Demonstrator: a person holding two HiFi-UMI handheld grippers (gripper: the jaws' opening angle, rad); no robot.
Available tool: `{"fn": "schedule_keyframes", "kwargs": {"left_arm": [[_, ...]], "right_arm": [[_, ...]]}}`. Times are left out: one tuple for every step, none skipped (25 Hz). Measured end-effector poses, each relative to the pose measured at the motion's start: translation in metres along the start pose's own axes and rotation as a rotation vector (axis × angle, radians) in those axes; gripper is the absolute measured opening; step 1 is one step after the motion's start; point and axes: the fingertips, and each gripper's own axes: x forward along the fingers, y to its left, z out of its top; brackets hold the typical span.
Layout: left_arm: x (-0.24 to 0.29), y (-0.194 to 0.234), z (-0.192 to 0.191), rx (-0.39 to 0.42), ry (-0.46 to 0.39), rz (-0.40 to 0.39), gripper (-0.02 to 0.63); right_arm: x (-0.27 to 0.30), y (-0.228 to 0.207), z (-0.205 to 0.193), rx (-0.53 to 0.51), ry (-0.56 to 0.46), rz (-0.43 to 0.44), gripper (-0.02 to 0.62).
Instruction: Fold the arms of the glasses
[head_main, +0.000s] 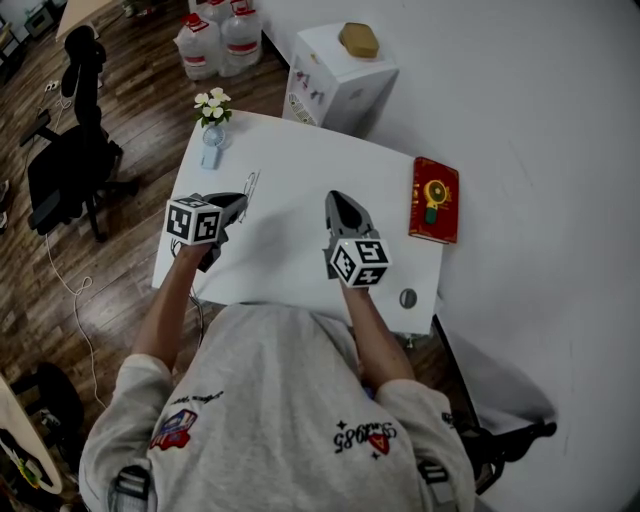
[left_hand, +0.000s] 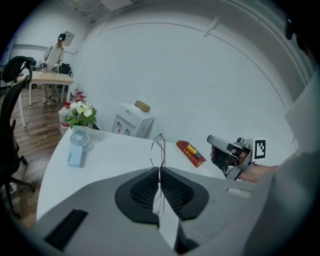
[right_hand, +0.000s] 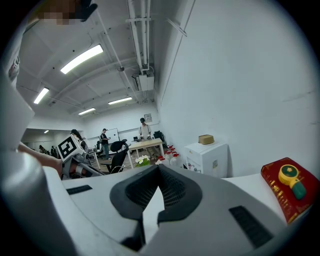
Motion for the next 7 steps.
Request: {"fn": "schedule_keyframes", "kwargs": {"left_arm": [[-0.0004, -0.0007, -0.0006, -0.002, 0.000, -0.002, 0.014], [-0.0012, -0.0015, -0.0012, -0.005, 0.000, -0.004, 0.014], [-0.0021, -0.0021, -0.0016, -0.006, 0.002, -0.004, 0.014], [-0.0026, -0.0023, -0.0019, -0.006, 0.004, -0.003, 0.014], [-0.0026, -0.0023, -0.0020, -0.006, 0.006, -0.002, 0.014], [-0.0023, -0.0022, -0.0021, -0.006, 0.007, -0.002, 0.014], [-0.0019, -0.0020, -0.0022, -0.005, 0.008, -0.001, 0.014]], "right_arm": [[-0.0007, 0.0004, -0.0004, 0.002, 0.001, 0.000, 0.002], [-0.0013, 0.0010, -0.0008, 0.003, 0.003, -0.001, 0.002], [-0.0016, 0.0016, -0.0010, 0.003, 0.005, -0.001, 0.002], [-0.0016, 0.0021, -0.0010, 0.003, 0.006, 0.000, 0.001], [-0.0013, 0.0023, -0.0009, 0.001, 0.006, 0.002, 0.000], [-0.0009, 0.0023, -0.0008, -0.001, 0.007, 0.004, 0.001], [-0.0004, 0.0022, -0.0008, -0.003, 0.007, 0.006, 0.002]]}}
